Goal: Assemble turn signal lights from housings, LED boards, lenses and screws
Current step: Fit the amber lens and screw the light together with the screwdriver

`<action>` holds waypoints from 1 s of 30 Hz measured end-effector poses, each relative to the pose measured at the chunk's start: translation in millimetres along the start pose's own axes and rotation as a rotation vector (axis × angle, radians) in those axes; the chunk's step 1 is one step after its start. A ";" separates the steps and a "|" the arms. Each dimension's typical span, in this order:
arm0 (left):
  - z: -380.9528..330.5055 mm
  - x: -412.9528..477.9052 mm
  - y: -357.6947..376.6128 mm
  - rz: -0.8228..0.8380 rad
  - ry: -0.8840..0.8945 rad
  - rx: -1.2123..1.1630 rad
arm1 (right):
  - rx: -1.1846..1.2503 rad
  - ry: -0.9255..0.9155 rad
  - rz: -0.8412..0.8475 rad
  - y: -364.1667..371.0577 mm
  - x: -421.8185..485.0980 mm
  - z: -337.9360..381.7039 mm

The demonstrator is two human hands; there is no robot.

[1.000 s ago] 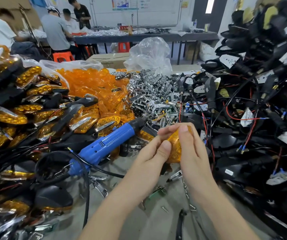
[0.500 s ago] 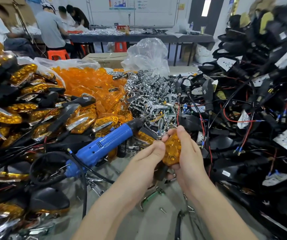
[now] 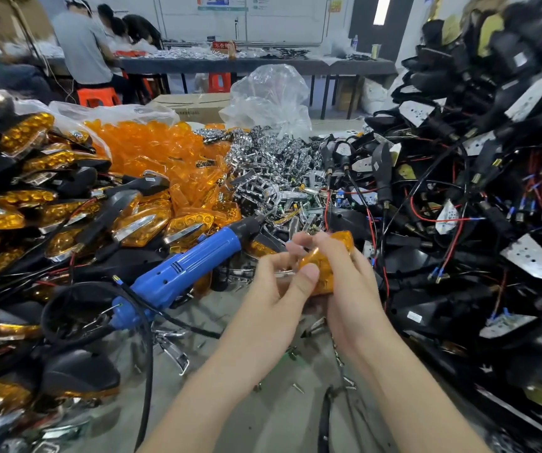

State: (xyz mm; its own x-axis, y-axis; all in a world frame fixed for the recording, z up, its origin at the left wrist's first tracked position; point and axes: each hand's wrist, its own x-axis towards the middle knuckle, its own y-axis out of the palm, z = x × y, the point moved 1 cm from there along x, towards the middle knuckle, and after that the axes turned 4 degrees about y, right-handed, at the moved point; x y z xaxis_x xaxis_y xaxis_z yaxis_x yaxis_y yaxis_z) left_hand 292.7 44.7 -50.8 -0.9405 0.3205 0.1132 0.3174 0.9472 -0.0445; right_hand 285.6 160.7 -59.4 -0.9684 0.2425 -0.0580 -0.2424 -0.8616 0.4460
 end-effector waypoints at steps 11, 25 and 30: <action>7.2 -17.8 6.4 0.284 0.349 1.163 | 0.212 -0.234 -0.182 -37.9 11.5 33.9; 12.5 -4.7 -5.3 0.178 0.252 0.651 | 0.184 -0.258 -0.214 -47.1 14.4 32.1; 1.8 -5.2 -6.1 0.067 0.277 0.382 | 0.058 -0.255 -0.135 -36.6 9.2 27.0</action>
State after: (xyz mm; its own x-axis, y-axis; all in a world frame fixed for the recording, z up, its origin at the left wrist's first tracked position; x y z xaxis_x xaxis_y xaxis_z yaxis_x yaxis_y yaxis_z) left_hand 295.5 37.3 -53.0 -0.8350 0.4199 0.3556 0.2603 0.8708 -0.4171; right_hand 287.2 206.5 -52.2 -0.8800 0.4639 0.1024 -0.3574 -0.7885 0.5005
